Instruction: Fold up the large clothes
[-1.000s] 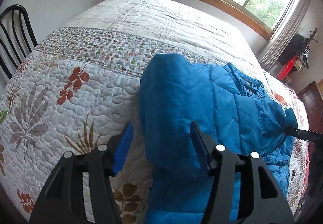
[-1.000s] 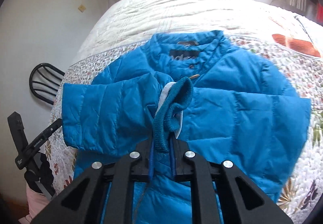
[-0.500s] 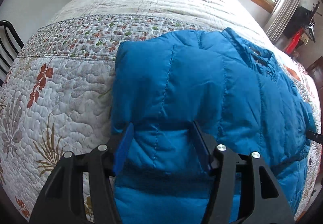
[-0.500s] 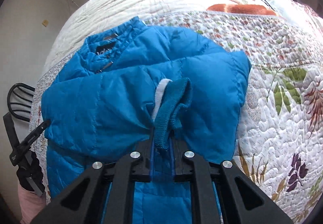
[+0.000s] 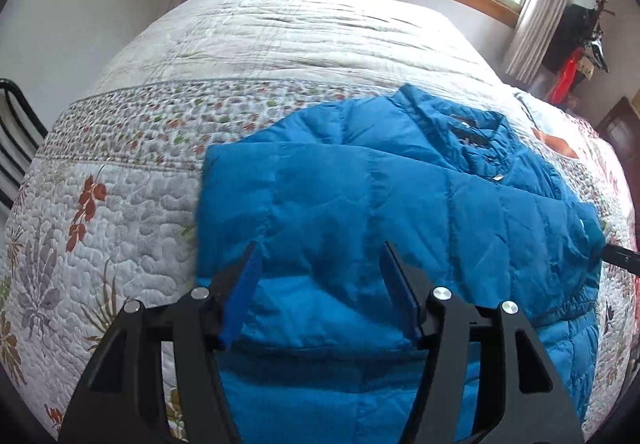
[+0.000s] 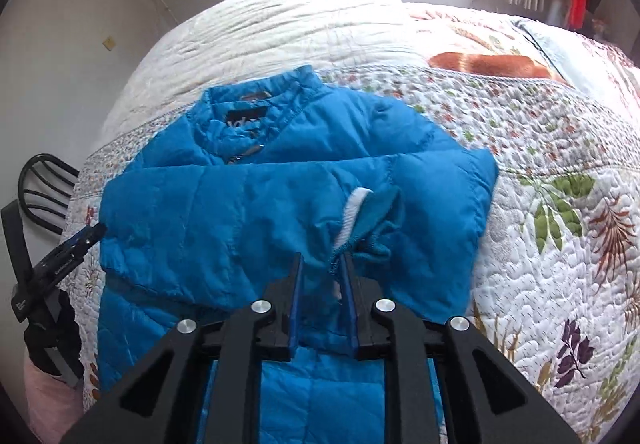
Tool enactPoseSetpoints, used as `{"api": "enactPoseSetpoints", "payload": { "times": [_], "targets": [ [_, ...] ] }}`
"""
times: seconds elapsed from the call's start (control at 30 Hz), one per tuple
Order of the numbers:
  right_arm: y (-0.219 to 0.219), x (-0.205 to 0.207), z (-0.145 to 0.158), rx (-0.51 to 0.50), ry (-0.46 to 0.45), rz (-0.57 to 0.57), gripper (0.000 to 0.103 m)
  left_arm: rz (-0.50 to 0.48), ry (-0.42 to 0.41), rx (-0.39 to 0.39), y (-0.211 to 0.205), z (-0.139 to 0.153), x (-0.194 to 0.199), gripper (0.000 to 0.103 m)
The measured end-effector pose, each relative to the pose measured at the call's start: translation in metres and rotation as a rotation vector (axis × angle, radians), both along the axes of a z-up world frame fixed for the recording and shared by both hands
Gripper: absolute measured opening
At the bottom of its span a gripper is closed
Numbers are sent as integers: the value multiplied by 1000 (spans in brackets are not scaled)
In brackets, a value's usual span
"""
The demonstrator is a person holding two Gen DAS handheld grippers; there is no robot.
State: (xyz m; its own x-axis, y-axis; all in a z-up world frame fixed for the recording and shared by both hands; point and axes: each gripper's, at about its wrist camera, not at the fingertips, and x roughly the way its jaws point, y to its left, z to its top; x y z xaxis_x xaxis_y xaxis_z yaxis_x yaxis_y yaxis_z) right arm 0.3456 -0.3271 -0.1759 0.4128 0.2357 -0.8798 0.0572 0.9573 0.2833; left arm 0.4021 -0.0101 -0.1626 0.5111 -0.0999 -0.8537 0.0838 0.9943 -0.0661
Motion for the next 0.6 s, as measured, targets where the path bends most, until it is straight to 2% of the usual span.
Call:
{"api": "enactPoseSetpoints", "payload": {
  "times": [0.07, 0.17, 0.23, 0.3, 0.47, 0.6],
  "targets": [
    [13, 11, -9, 15, 23, 22, 21, -34, 18, 8, -15, -7, 2, 61],
    [30, 19, -17, -66, 13, 25, 21, -58, 65, 38, -30, -29, 7, 61],
    [36, 24, -29, -25, 53, 54, 21, -68, 68, 72, -37, -39, 8, 62],
    [37, 30, -45, -51, 104, 51, 18, -83, 61, 89, -40, -44, 7, 65],
    [31, 36, -73, 0, 141, 58, 15, -92, 72, 48, -35, -52, 9, 66],
    [34, 34, -73, -11, 139, 65, 14, -89, 76, 54, -36, -56, 10, 66]
  ]
}}
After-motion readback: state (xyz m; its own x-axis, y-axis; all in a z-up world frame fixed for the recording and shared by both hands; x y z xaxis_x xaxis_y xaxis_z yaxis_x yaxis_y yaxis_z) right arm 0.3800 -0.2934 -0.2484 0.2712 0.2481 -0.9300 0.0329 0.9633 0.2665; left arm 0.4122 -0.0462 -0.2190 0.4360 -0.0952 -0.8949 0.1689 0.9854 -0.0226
